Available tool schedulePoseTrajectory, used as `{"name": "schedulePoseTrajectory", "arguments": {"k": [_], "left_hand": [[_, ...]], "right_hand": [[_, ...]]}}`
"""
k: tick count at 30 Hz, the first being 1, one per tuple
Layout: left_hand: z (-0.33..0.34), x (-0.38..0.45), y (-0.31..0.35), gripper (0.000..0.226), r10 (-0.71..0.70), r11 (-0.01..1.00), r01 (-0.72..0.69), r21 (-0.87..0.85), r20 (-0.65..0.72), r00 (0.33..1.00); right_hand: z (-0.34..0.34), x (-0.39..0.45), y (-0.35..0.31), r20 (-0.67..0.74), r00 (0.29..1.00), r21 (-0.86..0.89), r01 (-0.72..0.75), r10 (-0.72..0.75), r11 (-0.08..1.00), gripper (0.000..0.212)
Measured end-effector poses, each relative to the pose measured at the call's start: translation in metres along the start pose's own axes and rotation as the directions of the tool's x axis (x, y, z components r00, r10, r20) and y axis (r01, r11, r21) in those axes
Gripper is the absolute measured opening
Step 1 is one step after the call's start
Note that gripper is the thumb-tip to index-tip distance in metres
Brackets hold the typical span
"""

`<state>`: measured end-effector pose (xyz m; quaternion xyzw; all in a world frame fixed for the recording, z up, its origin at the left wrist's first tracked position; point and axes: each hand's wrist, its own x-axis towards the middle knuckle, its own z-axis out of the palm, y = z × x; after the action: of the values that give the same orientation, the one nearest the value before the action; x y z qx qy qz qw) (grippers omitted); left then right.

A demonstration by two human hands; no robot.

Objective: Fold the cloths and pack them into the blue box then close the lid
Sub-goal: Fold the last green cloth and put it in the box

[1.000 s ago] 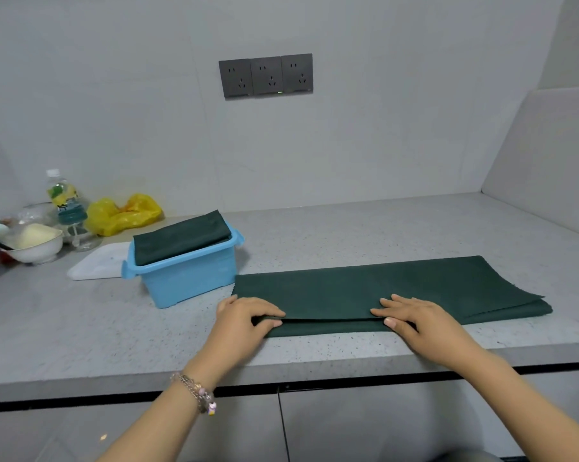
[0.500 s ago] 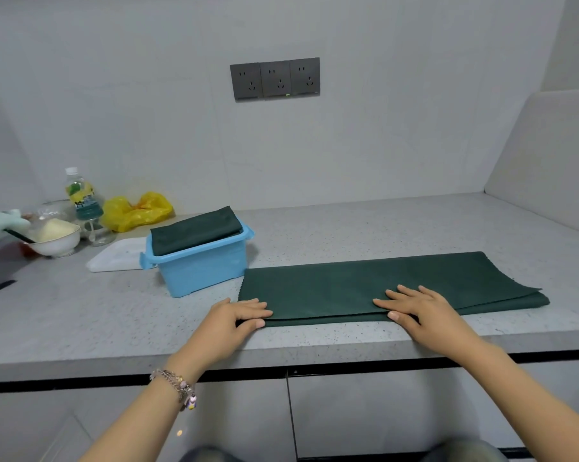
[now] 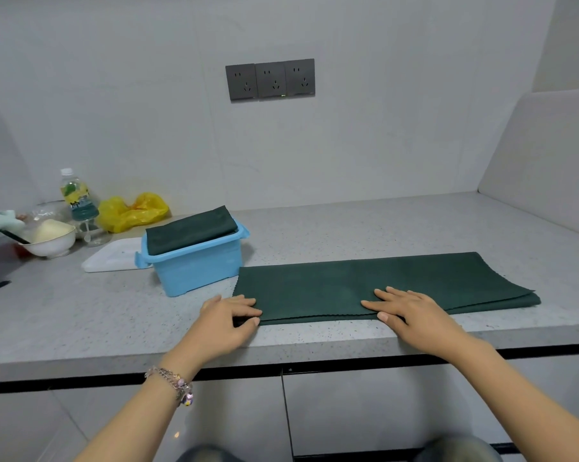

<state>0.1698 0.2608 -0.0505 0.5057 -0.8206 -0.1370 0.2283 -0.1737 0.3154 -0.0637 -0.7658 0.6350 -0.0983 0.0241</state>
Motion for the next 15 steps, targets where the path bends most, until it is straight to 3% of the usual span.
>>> {"name": "schedulePoseTrajectory", "arguments": {"k": [4, 8, 12, 15], "left_hand": [[0.008, 0.012, 0.025, 0.029, 0.085, 0.986, -0.079, 0.146, -0.036, 0.996], [0.024, 0.025, 0.051, 0.035, 0.155, 0.982, -0.158, 0.103, 0.044, 0.987], [0.037, 0.028, 0.067, 0.033, 0.126, 0.984, -0.135, 0.115, 0.081, 0.989], [0.036, 0.032, 0.078, 0.031, 0.098, 0.972, -0.102, 0.212, 0.03, 0.995]], "right_hand": [[0.001, -0.001, 0.0, 0.002, 1.0, 0.025, 0.004, -0.004, 1.0, 0.039], [0.004, -0.003, 0.001, -0.02, 1.0, 0.062, -0.002, 0.003, 0.998, 0.038], [0.004, -0.003, 0.0, -0.022, 1.0, 0.076, -0.001, 0.003, 0.997, 0.038], [0.004, -0.004, -0.001, -0.034, 0.999, 0.081, 0.006, -0.003, 0.997, 0.038]]}}
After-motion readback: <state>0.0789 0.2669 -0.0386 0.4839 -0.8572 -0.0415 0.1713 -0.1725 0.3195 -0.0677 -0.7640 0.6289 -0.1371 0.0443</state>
